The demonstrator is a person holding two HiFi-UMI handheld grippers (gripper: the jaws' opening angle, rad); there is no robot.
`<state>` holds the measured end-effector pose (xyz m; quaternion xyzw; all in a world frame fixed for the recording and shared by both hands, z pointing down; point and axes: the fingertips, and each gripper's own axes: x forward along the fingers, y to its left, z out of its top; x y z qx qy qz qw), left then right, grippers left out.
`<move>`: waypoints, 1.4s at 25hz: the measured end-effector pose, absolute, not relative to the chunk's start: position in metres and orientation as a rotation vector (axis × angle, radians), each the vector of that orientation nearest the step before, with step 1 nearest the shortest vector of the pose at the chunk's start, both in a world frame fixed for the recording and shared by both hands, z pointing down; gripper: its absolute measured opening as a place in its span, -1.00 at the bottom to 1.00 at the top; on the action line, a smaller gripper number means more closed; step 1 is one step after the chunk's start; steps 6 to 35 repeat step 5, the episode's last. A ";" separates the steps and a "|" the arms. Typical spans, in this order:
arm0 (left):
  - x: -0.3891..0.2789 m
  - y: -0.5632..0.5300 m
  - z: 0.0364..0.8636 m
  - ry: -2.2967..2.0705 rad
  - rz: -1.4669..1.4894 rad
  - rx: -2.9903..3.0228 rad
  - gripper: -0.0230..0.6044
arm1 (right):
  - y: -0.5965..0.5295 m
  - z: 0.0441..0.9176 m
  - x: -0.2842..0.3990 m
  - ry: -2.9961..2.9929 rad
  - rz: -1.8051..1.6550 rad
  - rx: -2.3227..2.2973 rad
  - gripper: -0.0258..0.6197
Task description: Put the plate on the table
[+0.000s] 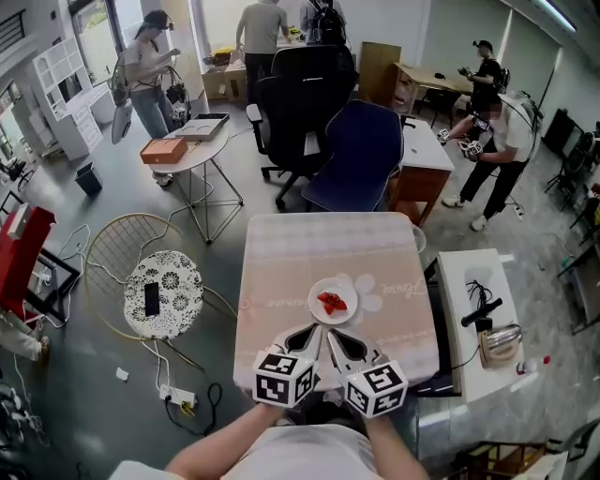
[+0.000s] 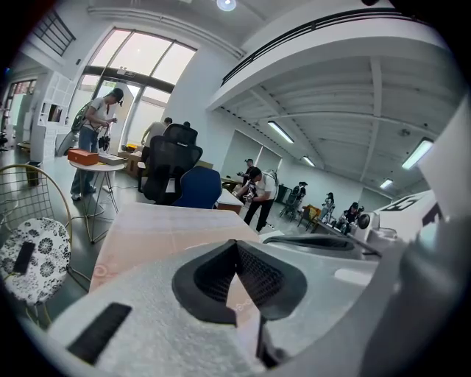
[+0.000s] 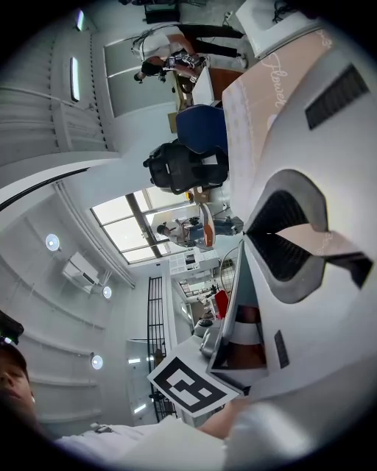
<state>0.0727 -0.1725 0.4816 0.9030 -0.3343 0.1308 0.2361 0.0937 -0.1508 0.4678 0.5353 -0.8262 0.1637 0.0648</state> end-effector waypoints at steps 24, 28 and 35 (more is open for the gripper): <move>0.073 -0.170 0.484 -0.912 0.372 2.495 -0.91 | -0.151 0.471 0.093 -2.490 0.493 1.619 -0.91; 0.073 -0.170 0.484 -0.912 0.372 2.495 -0.91 | -0.151 0.471 0.093 -2.490 0.493 1.619 -0.91; 0.073 -0.170 0.484 -0.912 0.372 2.495 -0.91 | -0.151 0.471 0.093 -2.490 0.493 1.619 -0.91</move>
